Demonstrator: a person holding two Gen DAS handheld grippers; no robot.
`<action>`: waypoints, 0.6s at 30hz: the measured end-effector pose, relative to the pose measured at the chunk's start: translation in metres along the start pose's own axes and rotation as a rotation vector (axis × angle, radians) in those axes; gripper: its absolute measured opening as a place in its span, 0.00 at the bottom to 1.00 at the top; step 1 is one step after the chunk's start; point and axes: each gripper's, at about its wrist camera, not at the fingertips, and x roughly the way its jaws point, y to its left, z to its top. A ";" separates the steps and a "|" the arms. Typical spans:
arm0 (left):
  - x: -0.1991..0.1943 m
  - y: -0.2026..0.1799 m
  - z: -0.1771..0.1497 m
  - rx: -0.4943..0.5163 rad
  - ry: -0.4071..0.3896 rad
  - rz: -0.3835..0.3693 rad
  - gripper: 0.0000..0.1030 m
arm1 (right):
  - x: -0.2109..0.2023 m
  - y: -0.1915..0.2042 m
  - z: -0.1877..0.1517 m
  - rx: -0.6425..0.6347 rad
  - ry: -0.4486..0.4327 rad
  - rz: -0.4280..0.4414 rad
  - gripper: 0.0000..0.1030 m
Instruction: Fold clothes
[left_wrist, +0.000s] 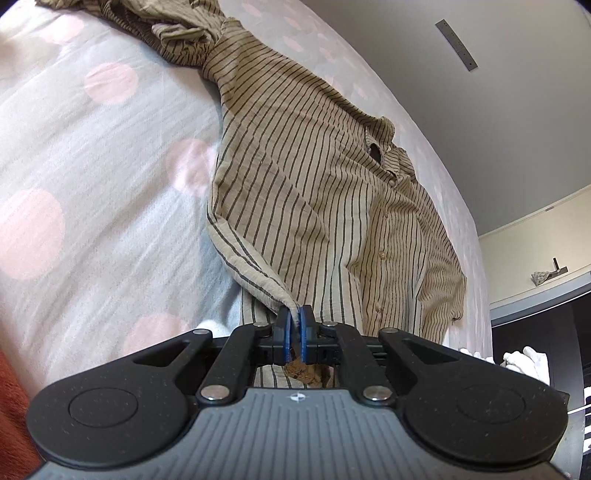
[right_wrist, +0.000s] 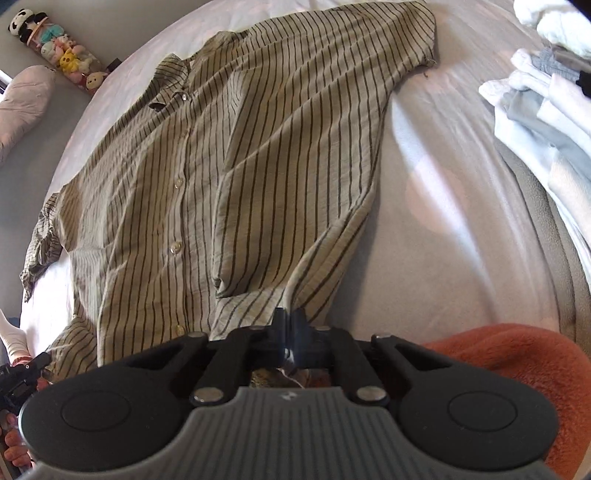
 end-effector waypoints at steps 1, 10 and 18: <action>-0.003 -0.001 0.003 0.009 -0.002 0.000 0.00 | -0.005 0.001 0.002 -0.006 -0.012 0.002 0.04; -0.069 -0.002 0.055 0.075 -0.047 0.006 0.00 | -0.084 -0.018 0.022 -0.021 -0.180 -0.065 0.03; -0.085 0.027 0.081 0.094 0.048 0.145 0.00 | -0.082 -0.050 0.019 0.010 -0.118 -0.189 0.03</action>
